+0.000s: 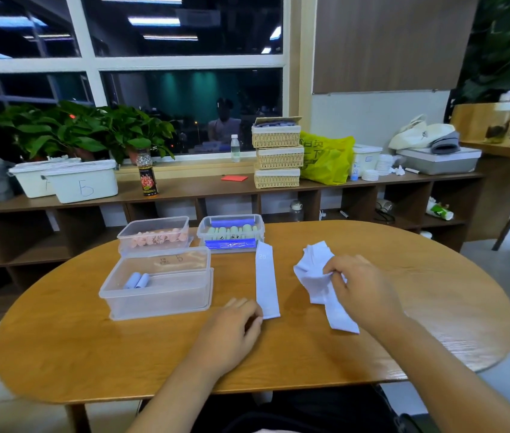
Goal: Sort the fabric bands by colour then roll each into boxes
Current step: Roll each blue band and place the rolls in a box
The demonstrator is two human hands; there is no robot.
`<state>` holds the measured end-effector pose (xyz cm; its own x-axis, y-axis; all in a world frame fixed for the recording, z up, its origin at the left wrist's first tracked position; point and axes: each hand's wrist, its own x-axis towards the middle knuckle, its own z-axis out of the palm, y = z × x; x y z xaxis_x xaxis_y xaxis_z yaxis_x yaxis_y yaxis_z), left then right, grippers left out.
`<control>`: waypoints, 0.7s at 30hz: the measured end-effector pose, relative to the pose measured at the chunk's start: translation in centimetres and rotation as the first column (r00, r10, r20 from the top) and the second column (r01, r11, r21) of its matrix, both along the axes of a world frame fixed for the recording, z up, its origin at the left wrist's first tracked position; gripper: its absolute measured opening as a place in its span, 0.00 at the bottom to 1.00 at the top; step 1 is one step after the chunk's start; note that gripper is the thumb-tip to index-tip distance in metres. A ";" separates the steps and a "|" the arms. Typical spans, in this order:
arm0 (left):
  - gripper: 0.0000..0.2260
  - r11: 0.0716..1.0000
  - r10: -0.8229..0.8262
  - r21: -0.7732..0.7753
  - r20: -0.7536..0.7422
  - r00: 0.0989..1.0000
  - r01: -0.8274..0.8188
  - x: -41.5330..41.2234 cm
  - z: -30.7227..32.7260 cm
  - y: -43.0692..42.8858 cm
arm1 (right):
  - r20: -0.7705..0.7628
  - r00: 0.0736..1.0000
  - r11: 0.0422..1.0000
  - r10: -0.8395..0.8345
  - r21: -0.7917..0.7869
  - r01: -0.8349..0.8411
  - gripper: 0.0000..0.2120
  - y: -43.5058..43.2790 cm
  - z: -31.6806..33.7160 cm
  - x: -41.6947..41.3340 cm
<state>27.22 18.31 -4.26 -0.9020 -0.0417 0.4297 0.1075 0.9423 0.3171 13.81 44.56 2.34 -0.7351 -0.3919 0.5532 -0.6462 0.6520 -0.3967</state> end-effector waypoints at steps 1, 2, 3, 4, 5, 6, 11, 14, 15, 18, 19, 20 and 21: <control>0.05 1.000 -0.006 -0.001 0.007 1.000 0.006 0.1 0.1 0.0 | -0.006 1.000 1.000 0.003 -0.008 -0.003 0.14 0.5 0.0 -0.3; 0.05 1.000 -0.008 -0.001 0.015 1.000 0.008 0.1 0.1 0.0 | -0.020 1.000 1.000 0.016 0.000 -0.016 0.14 1.0 0.0 -0.6; 0.05 1.000 -0.009 0.001 0.021 1.000 0.009 0.2 0.2 0.1 | -0.043 0.999 0.999 0.030 0.025 -0.029 0.15 1.5 -0.2 -0.9; 0.04 1.000 -0.010 0.003 0.026 1.000 0.010 0.2 0.2 0.1 | -0.070 0.997 0.998 0.042 0.055 -0.038 0.16 2.0 -0.3 -1.2; 0.04 1.000 -0.015 0.006 0.030 0.999 0.014 0.3 0.2 0.2 | -0.087 0.995 0.996 0.045 0.079 -0.038 0.16 2.3 -0.2 -1.4; 0.04 1.000 -0.019 0.009 0.035 0.999 0.018 0.3 0.2 0.2 | -0.091 0.995 0.995 0.041 0.093 -0.032 0.15 2.6 0.1 -1.8; 0.05 1.000 -0.017 0.006 0.058 0.998 0.016 0.2 0.3 0.1 | -0.108 0.993 0.990 -0.037 0.132 0.051 0.15 3.1 4.2 -4.9; 0.06 1.000 -0.009 0.008 0.073 0.997 0.009 0.2 0.2 0.0 | -0.111 0.991 0.987 -0.075 0.131 0.089 0.17 3.5 4.8 -6.3; 0.06 1.000 -0.009 0.008 0.076 0.997 0.008 0.2 0.3 0.0 | -0.103 0.991 0.983 -0.087 0.150 0.102 0.17 3.7 4.6 -6.5; 0.06 1.000 -0.011 0.006 0.078 0.997 0.010 0.2 0.4 0.1 | -0.019 0.984 0.942 -0.175 0.289 0.173 0.16 4.4 2.9 -6.9; 0.05 1.000 -0.011 0.005 0.081 0.997 0.011 0.3 0.4 0.1 | 0.016 0.975 0.925 -0.221 0.321 0.204 0.16 4.8 2.3 -7.1; 0.05 1.000 -0.013 0.004 0.083 0.996 0.013 0.3 0.5 0.1 | 0.045 0.966 0.915 -0.255 0.333 0.227 0.17 5.2 1.7 -7.5; 0.05 1.000 -0.015 0.006 0.084 0.996 0.015 0.3 0.5 0.1 | 0.060 0.958 0.906 -0.281 0.345 0.244 0.17 5.6 1.3 -7.9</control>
<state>27.51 18.46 -3.78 -0.9356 -0.0297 0.3519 0.0945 0.9391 0.3304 5.88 50.12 3.66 -0.8834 -0.3237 0.3388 -0.4000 0.8976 -0.1853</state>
